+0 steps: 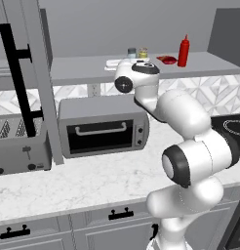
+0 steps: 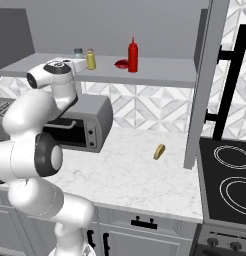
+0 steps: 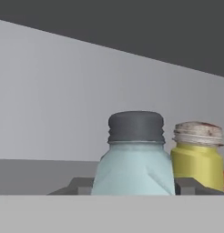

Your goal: Put the shaker and condiment bottle from the counter next to their counterparts in the cabinet.

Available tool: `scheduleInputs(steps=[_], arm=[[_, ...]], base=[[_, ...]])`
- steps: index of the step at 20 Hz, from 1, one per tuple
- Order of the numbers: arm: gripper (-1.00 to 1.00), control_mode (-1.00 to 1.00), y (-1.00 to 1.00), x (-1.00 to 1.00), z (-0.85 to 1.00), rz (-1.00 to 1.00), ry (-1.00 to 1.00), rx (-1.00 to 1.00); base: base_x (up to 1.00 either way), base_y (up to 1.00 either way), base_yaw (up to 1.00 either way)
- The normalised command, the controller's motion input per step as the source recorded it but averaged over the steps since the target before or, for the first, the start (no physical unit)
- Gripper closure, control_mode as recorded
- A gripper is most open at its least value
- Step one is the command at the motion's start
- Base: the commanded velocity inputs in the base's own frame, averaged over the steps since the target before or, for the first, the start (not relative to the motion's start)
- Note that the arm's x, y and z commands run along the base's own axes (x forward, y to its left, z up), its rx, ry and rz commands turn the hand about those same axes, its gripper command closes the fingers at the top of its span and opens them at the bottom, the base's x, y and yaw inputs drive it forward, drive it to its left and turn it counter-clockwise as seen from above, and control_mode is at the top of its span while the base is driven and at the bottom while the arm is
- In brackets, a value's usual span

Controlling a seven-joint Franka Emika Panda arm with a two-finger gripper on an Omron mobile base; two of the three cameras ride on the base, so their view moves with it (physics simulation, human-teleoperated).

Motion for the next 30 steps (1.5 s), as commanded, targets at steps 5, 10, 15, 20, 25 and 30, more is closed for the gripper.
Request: scheduleInputs(steps=[5,10,15,20,25,30], arm=[[-1.0,-1.0,0.0,0.17,-0.24,0.0,0.0,0.06],[-1.0,-1.0,0.0,0.02,-0.18,0.0,0.0,0.06],[-1.0,-1.0,0.05,-0.12,-0.19,0.0,0.0,0.07],[-1.0,-1.0,0.17,-0.5,-0.01,0.0,-0.01,0.09],[-1.0,-1.0,0.12,-0.78,0.05,0.0,0.0,0.09],[-1.0,-1.0,0.01,-0.9,0.24,0.0,0.0,0.11]], base=[[0.0,0.0,0.0],[0.0,0.0,0.0],[0.0,0.0,0.0],[0.0,0.0,0.0],[0.0,0.0,0.0],[0.0,0.0,0.0]])
